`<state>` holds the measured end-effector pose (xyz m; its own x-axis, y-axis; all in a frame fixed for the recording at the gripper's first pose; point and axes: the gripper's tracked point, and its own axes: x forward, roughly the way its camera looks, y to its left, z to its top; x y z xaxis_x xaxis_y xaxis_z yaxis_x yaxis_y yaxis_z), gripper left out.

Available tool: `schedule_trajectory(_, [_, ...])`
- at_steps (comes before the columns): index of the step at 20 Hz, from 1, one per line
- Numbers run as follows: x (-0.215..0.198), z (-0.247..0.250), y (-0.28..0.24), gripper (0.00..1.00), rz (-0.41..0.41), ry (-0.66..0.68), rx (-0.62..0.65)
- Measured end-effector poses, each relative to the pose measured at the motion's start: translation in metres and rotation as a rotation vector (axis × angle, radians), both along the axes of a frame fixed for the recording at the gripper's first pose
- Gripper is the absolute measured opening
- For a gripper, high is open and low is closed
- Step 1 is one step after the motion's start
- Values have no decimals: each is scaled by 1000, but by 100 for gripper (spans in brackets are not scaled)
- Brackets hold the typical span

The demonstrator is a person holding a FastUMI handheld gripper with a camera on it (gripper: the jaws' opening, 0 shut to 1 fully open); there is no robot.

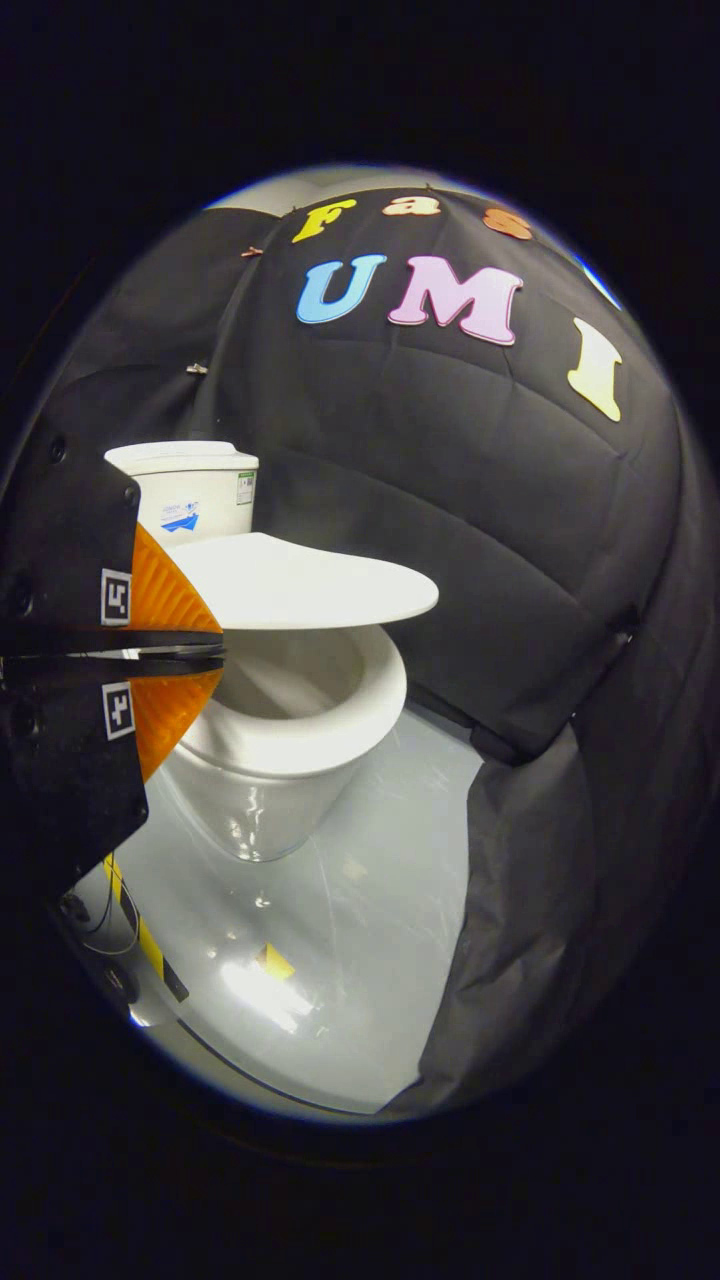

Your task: Open the toilet lid.

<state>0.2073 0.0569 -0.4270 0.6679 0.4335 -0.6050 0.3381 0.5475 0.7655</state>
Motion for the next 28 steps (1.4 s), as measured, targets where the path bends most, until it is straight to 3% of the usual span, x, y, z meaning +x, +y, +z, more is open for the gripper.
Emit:
schedule_trajectory(9, [-1, 104, 54, 7, 90, -142, -218])
schedule_trajectory(22, [-4, 185, 133, 7, 112, -238, -535])
schedule_trajectory(28, [-5, 210, 170, 7, 129, -276, -615])
